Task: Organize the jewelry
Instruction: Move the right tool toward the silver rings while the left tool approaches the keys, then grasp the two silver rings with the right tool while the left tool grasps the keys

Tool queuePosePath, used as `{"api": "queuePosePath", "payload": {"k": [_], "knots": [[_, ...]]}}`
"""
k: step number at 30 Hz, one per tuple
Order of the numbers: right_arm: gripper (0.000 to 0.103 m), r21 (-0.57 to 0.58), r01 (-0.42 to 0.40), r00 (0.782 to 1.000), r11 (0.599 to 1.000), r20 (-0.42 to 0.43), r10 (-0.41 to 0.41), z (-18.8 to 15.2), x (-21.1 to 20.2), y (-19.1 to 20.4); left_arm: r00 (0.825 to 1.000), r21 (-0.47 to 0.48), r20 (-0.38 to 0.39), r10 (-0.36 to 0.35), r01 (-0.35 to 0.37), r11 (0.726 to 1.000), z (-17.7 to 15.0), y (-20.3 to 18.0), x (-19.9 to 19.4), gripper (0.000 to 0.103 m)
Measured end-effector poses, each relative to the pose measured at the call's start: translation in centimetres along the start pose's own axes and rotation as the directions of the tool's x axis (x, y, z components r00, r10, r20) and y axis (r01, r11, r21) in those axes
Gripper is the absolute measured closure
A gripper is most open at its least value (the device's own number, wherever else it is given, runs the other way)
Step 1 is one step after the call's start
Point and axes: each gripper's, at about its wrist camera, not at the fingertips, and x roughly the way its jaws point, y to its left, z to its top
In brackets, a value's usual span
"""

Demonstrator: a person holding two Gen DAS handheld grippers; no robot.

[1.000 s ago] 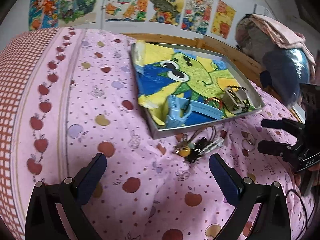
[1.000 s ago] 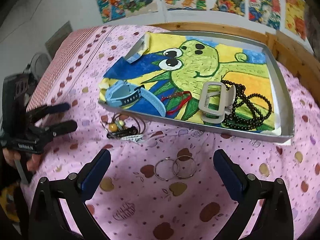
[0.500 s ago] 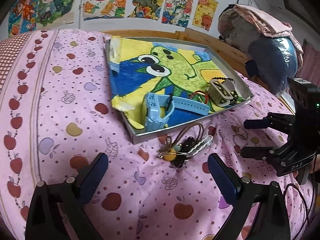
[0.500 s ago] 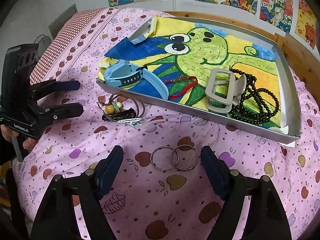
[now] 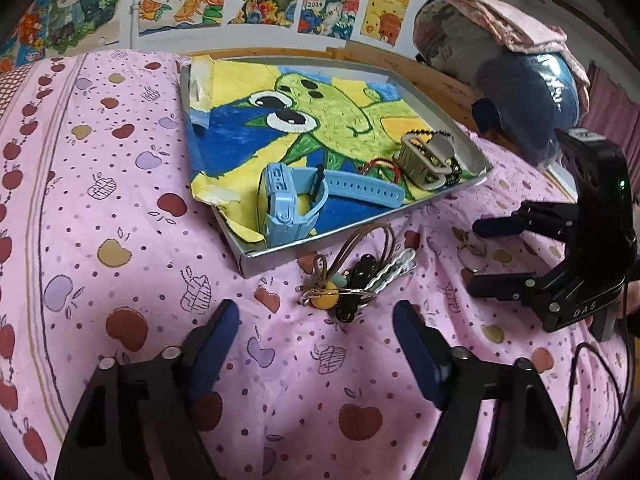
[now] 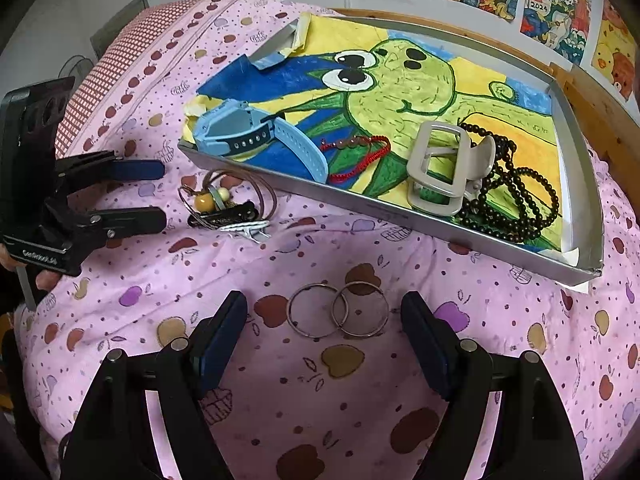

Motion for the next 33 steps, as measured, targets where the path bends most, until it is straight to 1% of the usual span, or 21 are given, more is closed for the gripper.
{"api": "queuePosePath", "payload": {"k": [4, 6, 9, 11, 12, 14, 16, 17, 18, 19, 20, 21, 22, 23, 25, 26, 33], "knots": [[0.029, 0.002, 0.003, 1.000, 1.000, -0.008, -0.003, 0.0, 0.1, -0.2, 1.000, 0.033, -0.017, -0.004, 0.005, 0.999, 0.3, -0.1, 0.6, 0.042], [0.033, 0.001, 0.006, 1.000, 1.000, -0.009, -0.006, 0.0, 0.2, -0.2, 1.000, 0.054, -0.024, -0.001, 0.002, 0.999, 0.4, -0.2, 1.0, 0.044], [0.035, -0.003, 0.010, 1.000, 1.000, -0.013, -0.010, 0.1, 0.3, -0.3, 0.999, 0.088, -0.034, 0.014, -0.011, 0.996, 0.7, -0.5, 1.6, 0.050], [0.038, -0.001, 0.011, 1.000, 1.000, -0.015, -0.011, 0.1, 0.4, -0.4, 0.999, 0.096, -0.037, 0.018, -0.015, 0.995, 1.0, -0.6, 1.9, 0.057], [0.040, -0.002, 0.014, 1.000, 1.000, -0.015, -0.014, 0.1, 0.4, -0.4, 0.999, 0.097, -0.038, 0.019, -0.015, 0.995, 1.1, -0.5, 2.0, 0.059], [0.043, -0.003, 0.016, 1.000, 1.000, -0.017, -0.016, 0.2, 0.5, -0.4, 0.999, 0.104, -0.037, 0.014, -0.010, 0.995, 1.1, -0.7, 2.1, 0.068], [0.045, -0.007, 0.019, 1.000, 1.000, -0.023, -0.019, 0.2, 0.7, -0.3, 0.999, 0.117, -0.037, 0.007, -0.002, 0.993, 1.1, -0.9, 2.2, 0.073], [0.047, -0.009, 0.020, 0.999, 1.000, -0.026, -0.020, 0.3, 0.8, -0.2, 0.999, 0.123, -0.039, 0.004, 0.001, 0.992, 1.1, -1.0, 2.3, 0.078], [0.051, -0.010, 0.020, 0.999, 1.000, -0.031, -0.020, 0.3, 1.0, -0.2, 0.999, 0.127, -0.041, 0.002, 0.003, 0.992, 1.1, -1.2, 2.4, 0.080], [0.054, -0.010, 0.019, 0.999, 1.000, -0.034, -0.019, 0.3, 1.1, -0.2, 0.999, 0.132, -0.042, 0.002, 0.004, 0.991, 1.1, -1.3, 2.5, 0.085], [0.057, -0.009, 0.019, 0.999, 1.000, -0.036, -0.020, 0.3, 1.1, -0.2, 0.999, 0.131, -0.041, -0.004, 0.009, 0.991, 1.1, -1.3, 2.5, 0.085], [0.061, -0.008, 0.020, 0.999, 1.000, -0.039, -0.021, 0.3, 1.2, -0.2, 0.999, 0.126, -0.035, -0.007, 0.012, 0.992, 1.1, -1.3, 2.5, 0.086], [0.064, -0.006, 0.023, 0.999, 1.000, -0.041, -0.023, 0.3, 1.2, -0.3, 1.000, 0.119, -0.028, -0.009, 0.012, 0.993, 1.2, -1.2, 2.4, 0.094], [0.066, -0.006, 0.025, 0.999, 1.000, -0.042, -0.025, 0.3, 1.3, -0.3, 1.000, 0.113, -0.029, -0.011, 0.014, 0.994, 1.2, -1.0, 2.4, 0.097], [0.075, -0.006, 0.024, 0.999, 1.000, -0.045, -0.024, 0.3, 1.3, -0.2, 0.999, 0.101, -0.029, -0.017, 0.020, 0.995, 1.1, -0.7, 2.4, 0.097], [0.078, -0.007, 0.021, 0.999, 1.000, -0.044, -0.021, 0.2, 1.3, -0.2, 0.999, 0.099, -0.026, -0.018, 0.020, 0.995, 1.1, -0.7, 2.3, 0.097], [0.078, -0.004, 0.014, 1.000, 1.000, 0.003, -0.014, 0.0, 0.2, -0.2, 1.000, 0.114, 0.014, -0.012, 0.011, 0.993, 0.8, -1.2, 0.8, 0.097]]}}
